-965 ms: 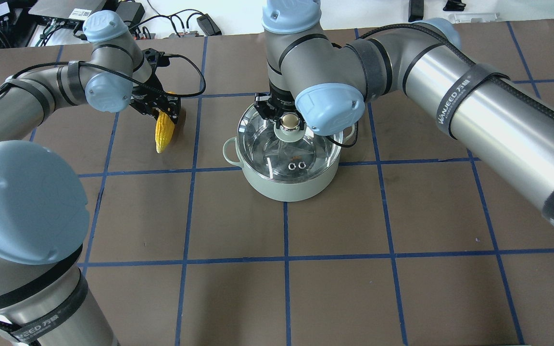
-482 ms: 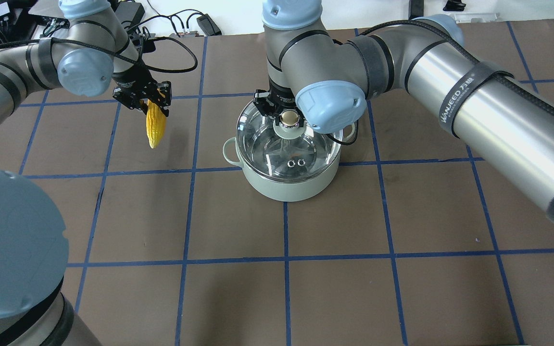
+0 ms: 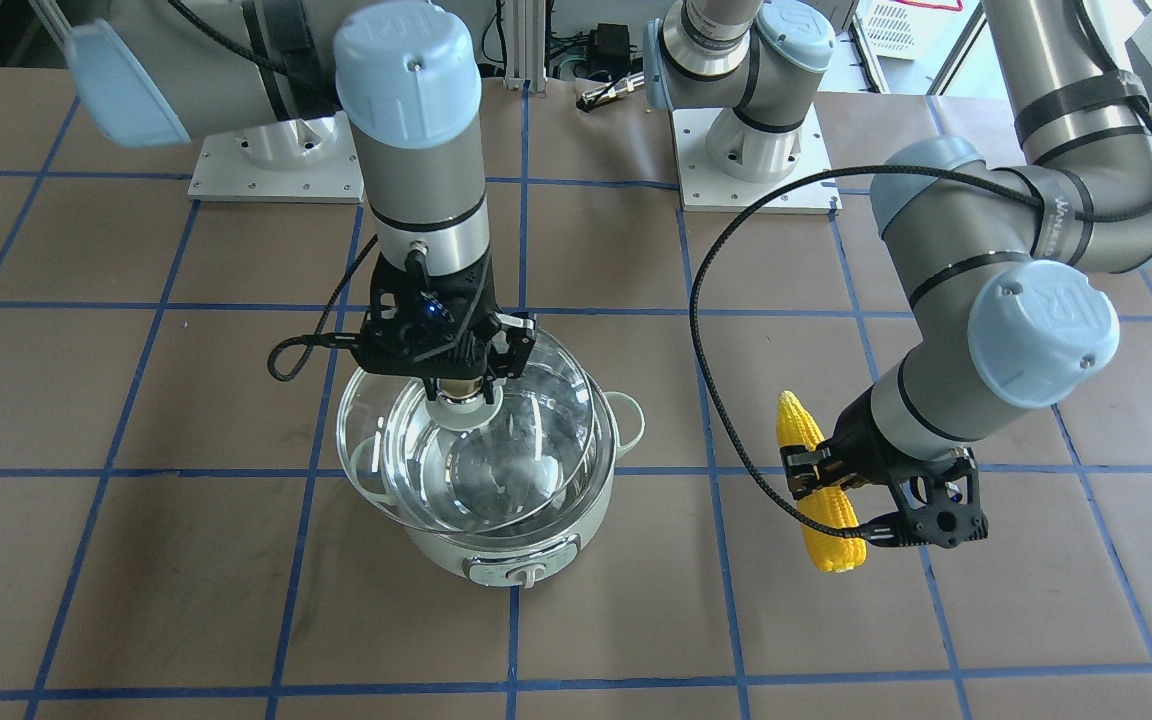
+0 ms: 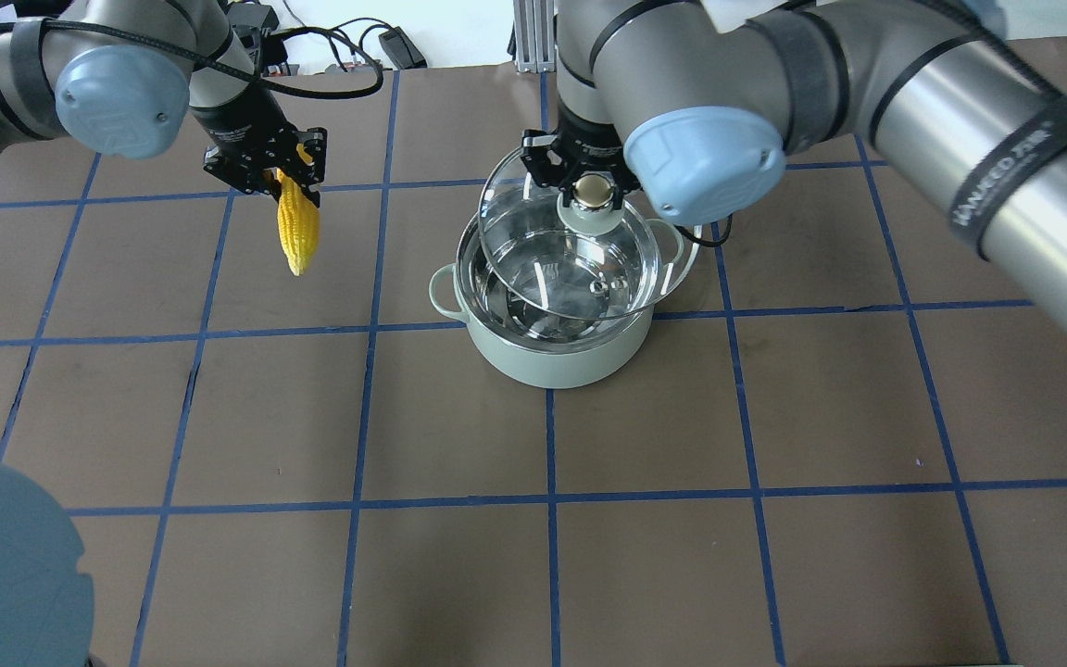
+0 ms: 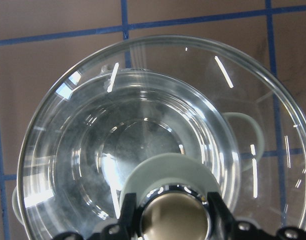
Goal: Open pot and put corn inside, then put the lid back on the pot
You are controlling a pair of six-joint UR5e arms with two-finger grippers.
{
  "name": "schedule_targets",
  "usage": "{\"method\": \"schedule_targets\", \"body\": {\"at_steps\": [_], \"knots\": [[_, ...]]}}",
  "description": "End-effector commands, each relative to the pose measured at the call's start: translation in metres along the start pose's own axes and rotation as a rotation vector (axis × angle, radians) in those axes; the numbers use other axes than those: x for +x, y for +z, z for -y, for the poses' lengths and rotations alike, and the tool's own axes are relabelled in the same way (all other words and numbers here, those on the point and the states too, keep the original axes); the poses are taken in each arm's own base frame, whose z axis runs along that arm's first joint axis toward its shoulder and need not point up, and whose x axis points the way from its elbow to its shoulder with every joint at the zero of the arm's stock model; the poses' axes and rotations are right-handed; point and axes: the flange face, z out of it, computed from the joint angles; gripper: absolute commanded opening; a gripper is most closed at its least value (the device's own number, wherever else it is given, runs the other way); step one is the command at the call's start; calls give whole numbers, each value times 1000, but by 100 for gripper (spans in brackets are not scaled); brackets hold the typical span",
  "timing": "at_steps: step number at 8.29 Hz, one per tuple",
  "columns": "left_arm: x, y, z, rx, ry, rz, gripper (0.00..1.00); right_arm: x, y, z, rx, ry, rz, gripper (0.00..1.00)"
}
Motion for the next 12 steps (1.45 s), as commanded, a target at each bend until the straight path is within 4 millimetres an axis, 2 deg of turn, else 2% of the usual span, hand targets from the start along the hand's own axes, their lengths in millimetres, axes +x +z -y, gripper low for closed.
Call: {"method": "schedule_targets", "body": {"at_steps": [1, 2, 3, 5, 6, 8, 9, 11, 12], "knots": [[77, -38, -42, 48, 40, 1, 0, 101, -91, -11, -45, -31, -28, 38], [114, -45, -61, 58, 83, -5, 0, 121, -105, -14, -44, -34, -41, 38], [152, -50, -83, 65, 101, -10, 0, 125, -110, -20, -65, -48, -48, 38], [210, -37, -115, 51, 145, -16, 0, 125, -113, -23, -69, -59, -37, 38], [226, -31, -124, 42, 172, -15, 0, 125, -114, -24, -73, -72, -41, 39], [244, -17, -131, 25, 207, -8, 0, 132, -117, -26, -77, -96, -47, 39], [254, -9, -128, 52, 221, -21, 0, 138, -118, -24, -80, -117, -54, 39], [275, 28, -110, 72, 235, -82, 0, 161, -121, -19, -94, -121, -55, 38], [282, 38, -106, 90, 246, -93, 0, 168, -123, -19, -99, -127, -55, 38]]}}
